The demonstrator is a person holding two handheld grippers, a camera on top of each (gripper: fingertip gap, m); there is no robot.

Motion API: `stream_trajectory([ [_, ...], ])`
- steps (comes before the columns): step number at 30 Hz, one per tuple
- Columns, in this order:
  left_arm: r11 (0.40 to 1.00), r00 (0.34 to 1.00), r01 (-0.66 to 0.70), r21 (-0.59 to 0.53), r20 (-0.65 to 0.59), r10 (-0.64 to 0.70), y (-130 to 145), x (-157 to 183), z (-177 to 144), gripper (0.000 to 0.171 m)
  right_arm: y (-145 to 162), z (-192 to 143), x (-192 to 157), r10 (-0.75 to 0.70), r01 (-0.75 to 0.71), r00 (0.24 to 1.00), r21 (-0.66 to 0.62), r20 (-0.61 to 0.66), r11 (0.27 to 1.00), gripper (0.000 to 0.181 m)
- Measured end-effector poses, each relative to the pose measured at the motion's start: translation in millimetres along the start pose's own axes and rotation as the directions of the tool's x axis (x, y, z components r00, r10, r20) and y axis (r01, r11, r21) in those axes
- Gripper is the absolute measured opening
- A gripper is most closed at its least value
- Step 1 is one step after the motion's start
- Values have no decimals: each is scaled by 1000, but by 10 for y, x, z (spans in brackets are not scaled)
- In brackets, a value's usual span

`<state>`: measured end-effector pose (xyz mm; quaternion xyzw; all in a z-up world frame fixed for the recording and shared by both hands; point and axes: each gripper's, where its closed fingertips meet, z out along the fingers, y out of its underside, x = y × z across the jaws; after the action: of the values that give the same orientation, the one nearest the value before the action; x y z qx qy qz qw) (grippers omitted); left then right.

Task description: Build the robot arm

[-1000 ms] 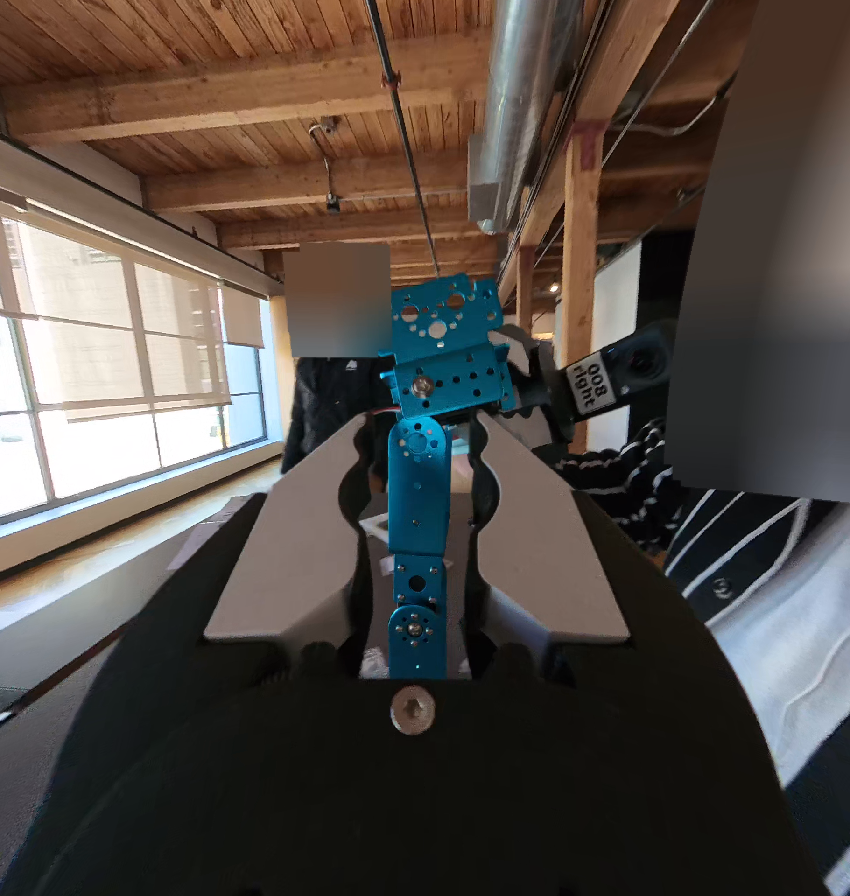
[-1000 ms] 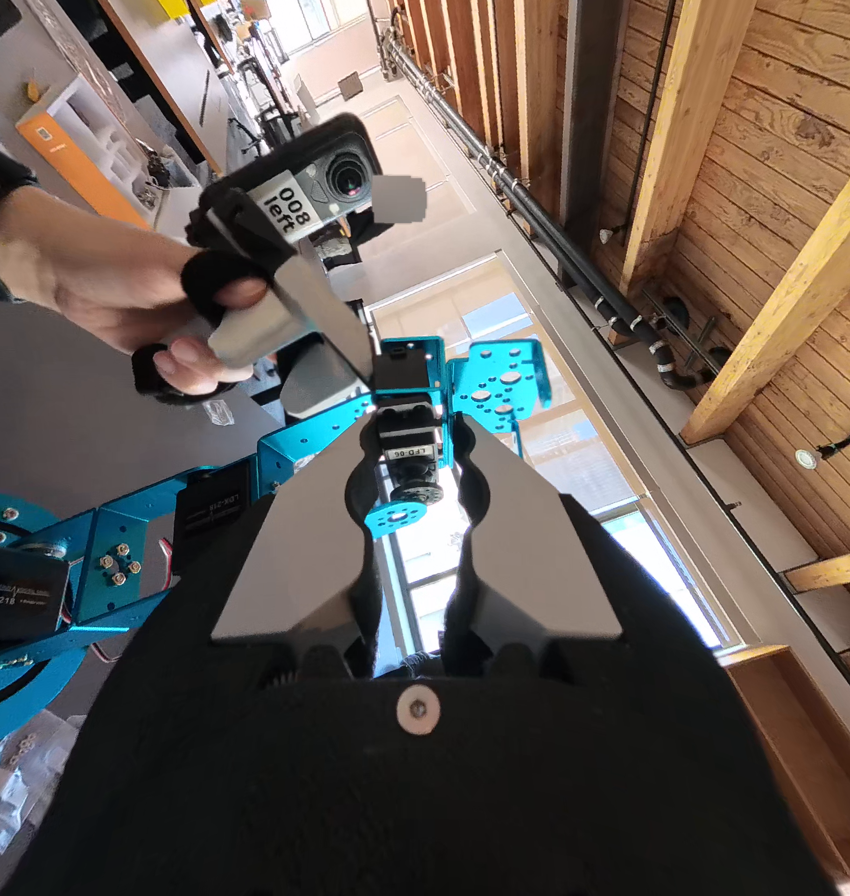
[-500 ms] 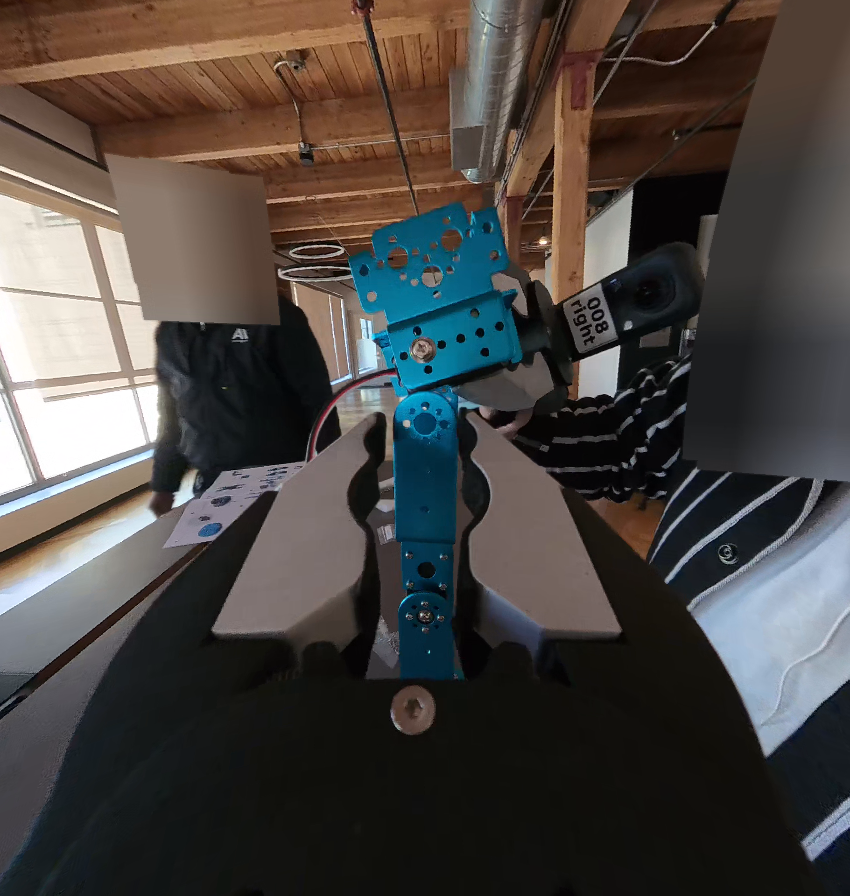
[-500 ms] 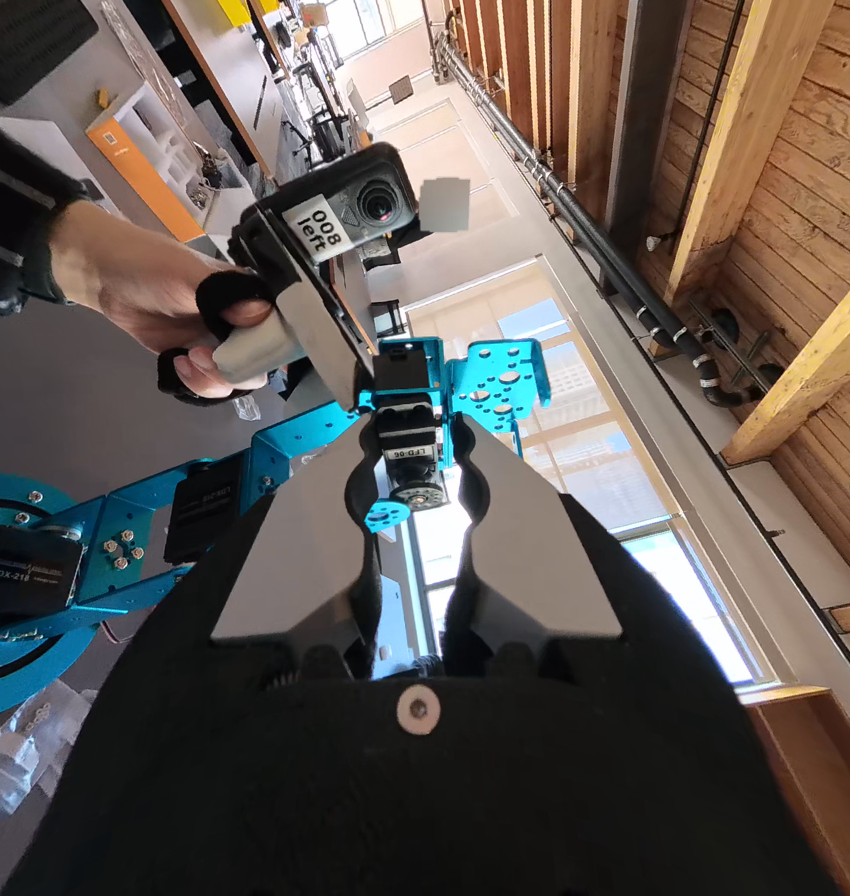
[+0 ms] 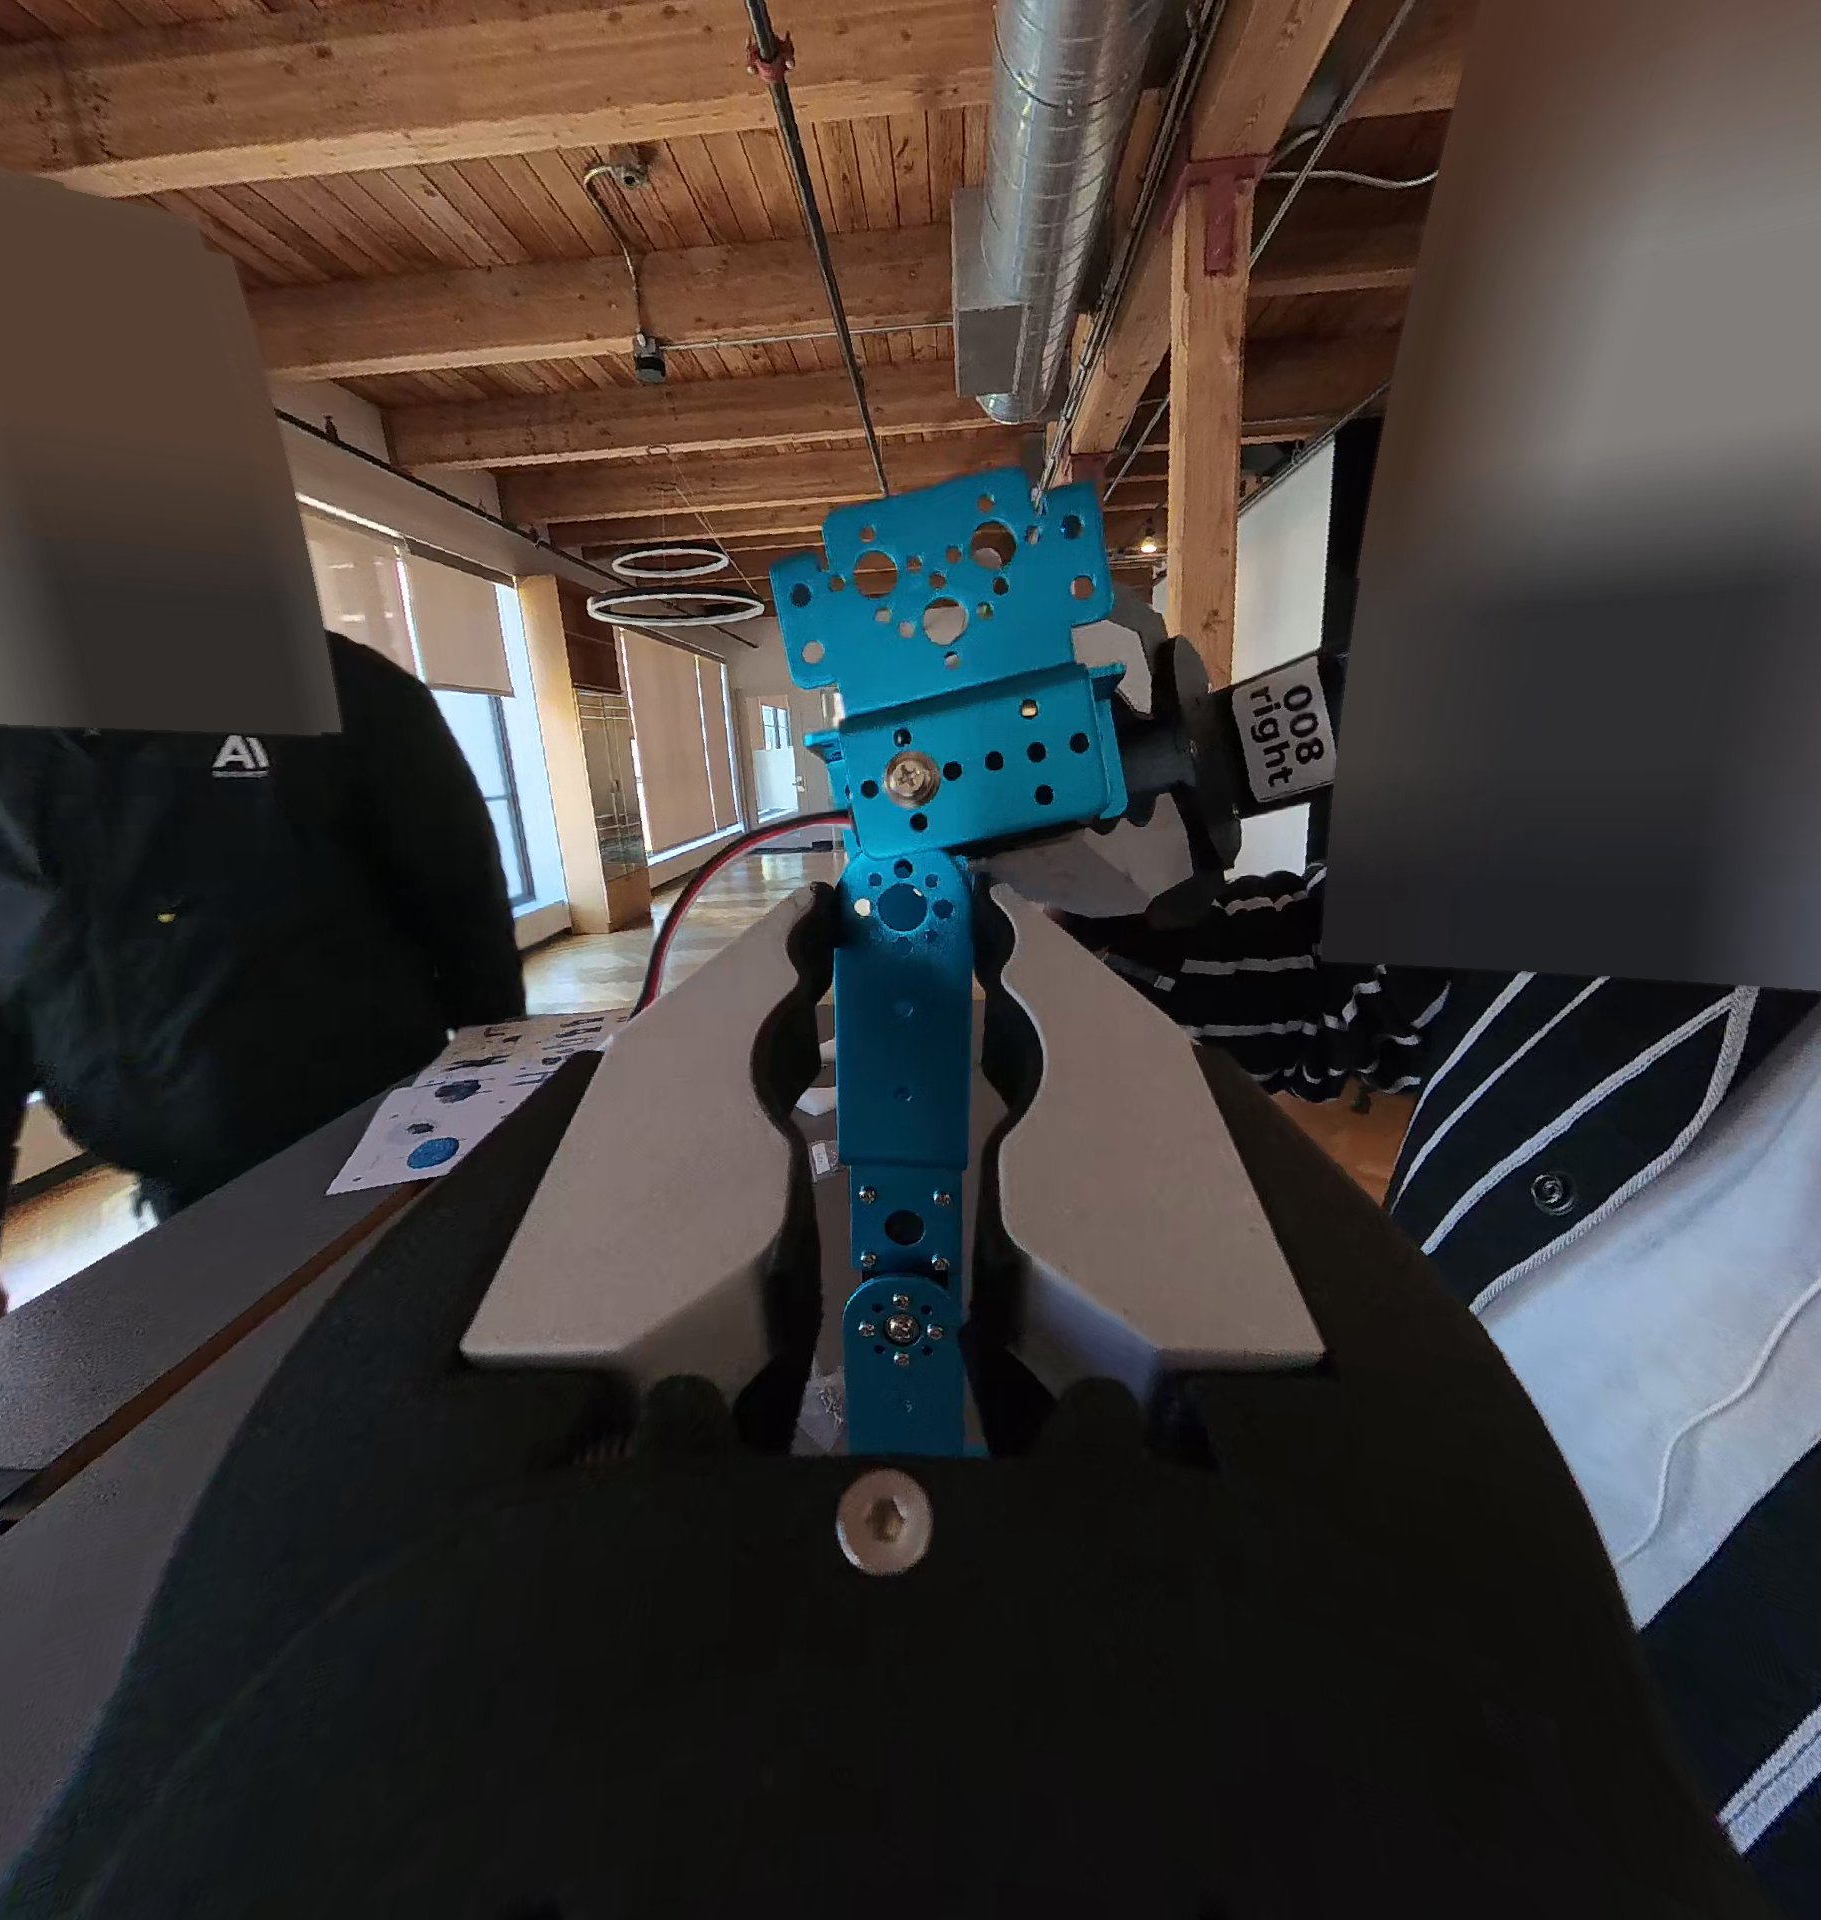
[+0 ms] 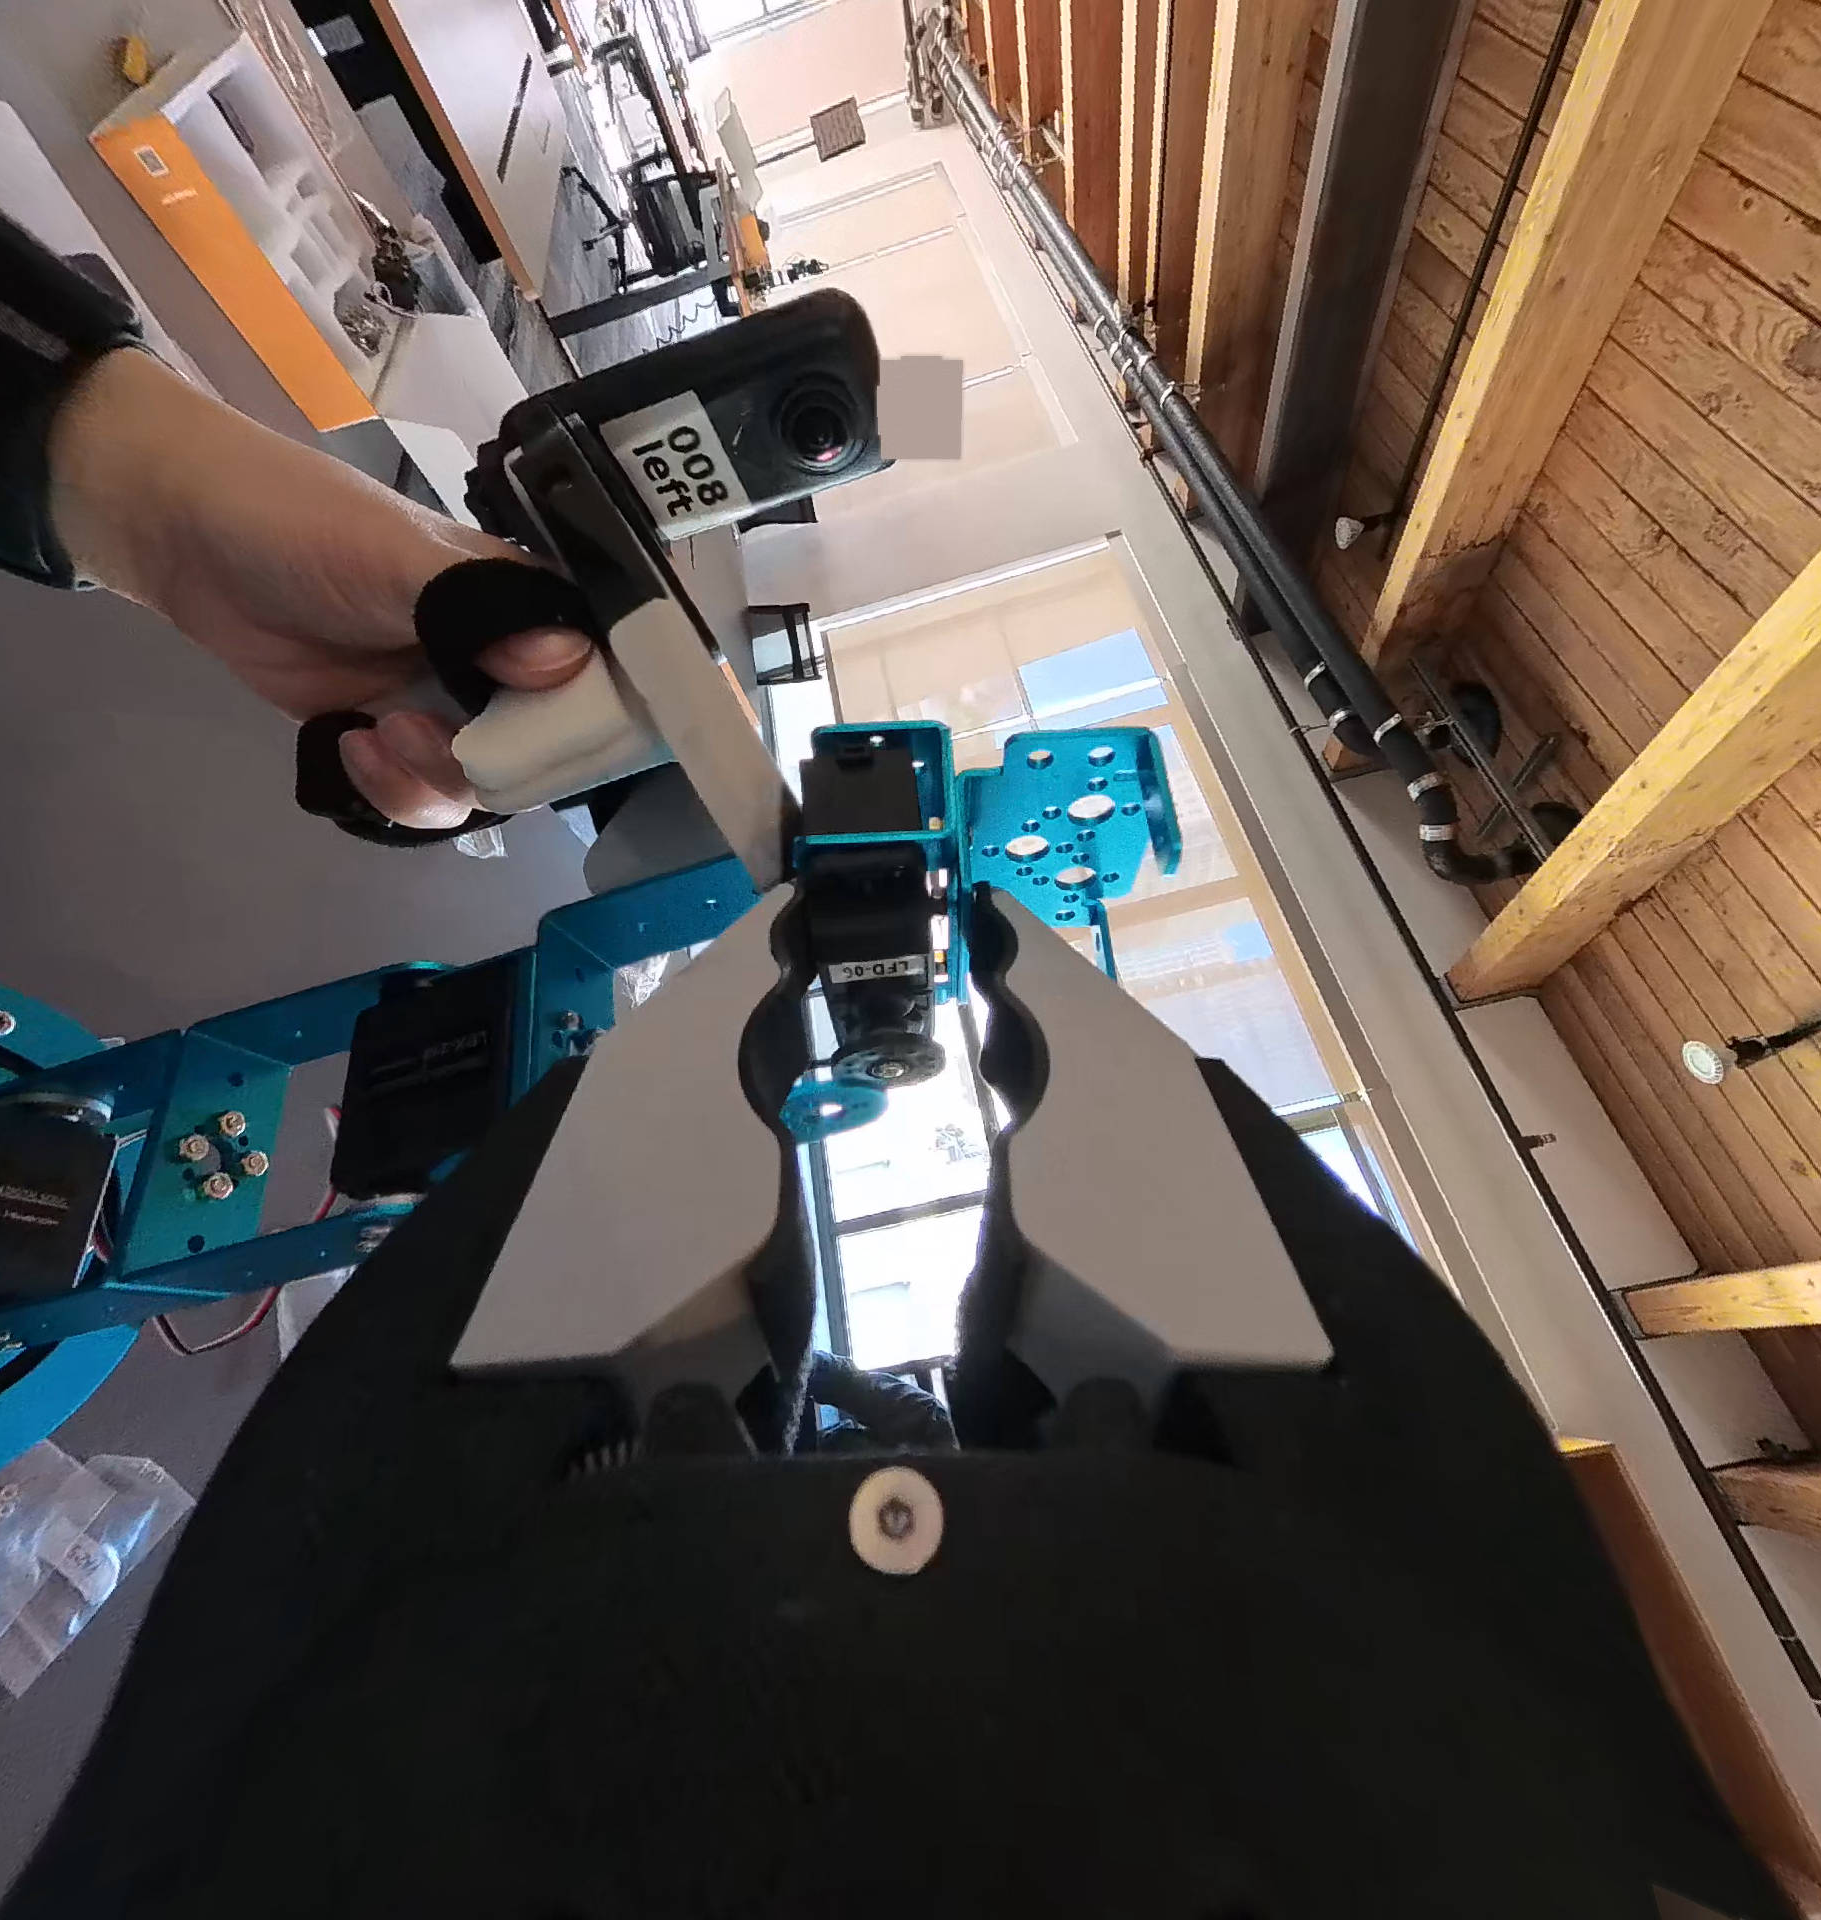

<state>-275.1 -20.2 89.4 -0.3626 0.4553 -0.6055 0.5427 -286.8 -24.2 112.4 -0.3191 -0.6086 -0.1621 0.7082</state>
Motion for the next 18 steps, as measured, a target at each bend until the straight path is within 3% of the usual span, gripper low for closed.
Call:
stream_trajectory([
  [12, 1000, 1000, 5, -2, 17, -5, 1, -5, -5, 24, 51, 14, -41, 130, -129, 990, -14, 50, 992, 27],
  [18, 1000, 999, 12, -23, 34, -12, 56, -30, -33, 29, 58, -6, 95, 432, -440, 888, 17, 156, 898, 27],
])
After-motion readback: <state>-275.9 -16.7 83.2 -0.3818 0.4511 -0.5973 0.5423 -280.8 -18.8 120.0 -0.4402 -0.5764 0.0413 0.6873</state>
